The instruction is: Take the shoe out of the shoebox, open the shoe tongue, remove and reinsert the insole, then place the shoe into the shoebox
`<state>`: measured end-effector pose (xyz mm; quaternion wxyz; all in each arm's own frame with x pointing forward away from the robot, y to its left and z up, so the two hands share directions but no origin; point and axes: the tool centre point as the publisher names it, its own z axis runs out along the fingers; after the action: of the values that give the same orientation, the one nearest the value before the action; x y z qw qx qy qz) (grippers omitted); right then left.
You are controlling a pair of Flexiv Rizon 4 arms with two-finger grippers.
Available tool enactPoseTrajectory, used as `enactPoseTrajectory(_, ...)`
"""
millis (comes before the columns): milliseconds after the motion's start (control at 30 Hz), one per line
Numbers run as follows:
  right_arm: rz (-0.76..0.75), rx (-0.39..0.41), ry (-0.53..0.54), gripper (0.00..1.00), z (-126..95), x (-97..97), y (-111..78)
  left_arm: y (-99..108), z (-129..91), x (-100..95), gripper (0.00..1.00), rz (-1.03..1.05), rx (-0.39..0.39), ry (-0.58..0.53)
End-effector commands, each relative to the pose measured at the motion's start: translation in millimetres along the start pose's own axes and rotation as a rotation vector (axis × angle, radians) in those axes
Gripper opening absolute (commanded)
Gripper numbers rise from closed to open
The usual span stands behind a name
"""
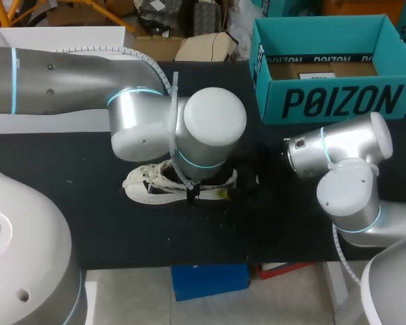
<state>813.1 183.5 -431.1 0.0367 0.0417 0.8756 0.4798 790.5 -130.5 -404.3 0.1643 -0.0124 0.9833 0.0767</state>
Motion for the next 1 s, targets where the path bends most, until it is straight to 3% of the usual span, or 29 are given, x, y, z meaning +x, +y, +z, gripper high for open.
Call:
enactPoseTrajectory(33, 0.002, 0.003, -0.001, 0.00, 3, -0.4, -2.3, 11, -28, 5.0, 0.00, -0.001, 0.031, -0.019)
enactPoseTrajectory(567, 0.002, 0.003, -0.001, 0.00, 3, -0.4, -2.3, 5, -41, 3.6, 0.00, 0.009, 0.076, -0.026)
enactPoseTrajectory(833, 0.002, 0.003, -0.001, 0.00, 3, -0.4, -2.3, -3, -29, 1.7, 0.00, 0.045, 0.146, -0.079)
enactPoseTrajectory(867, 0.002, 0.003, -0.001, 0.00, 3, -0.4, -2.3, -4, -27, 1.7, 0.06, 0.064, 0.175, -0.088)
enactPoseTrajectory(900, 0.002, 0.003, -0.001, 0.00, 3, -0.4, -2.3, -6, -24, 2.1, 0.20, 0.084, 0.208, -0.104)
enactPoseTrajectory(1000, 0.002, 0.003, -0.001, 0.00, 3, -0.4, -2.3, -10, -15, 3.4, 0.29, 0.127, 0.281, -0.097)
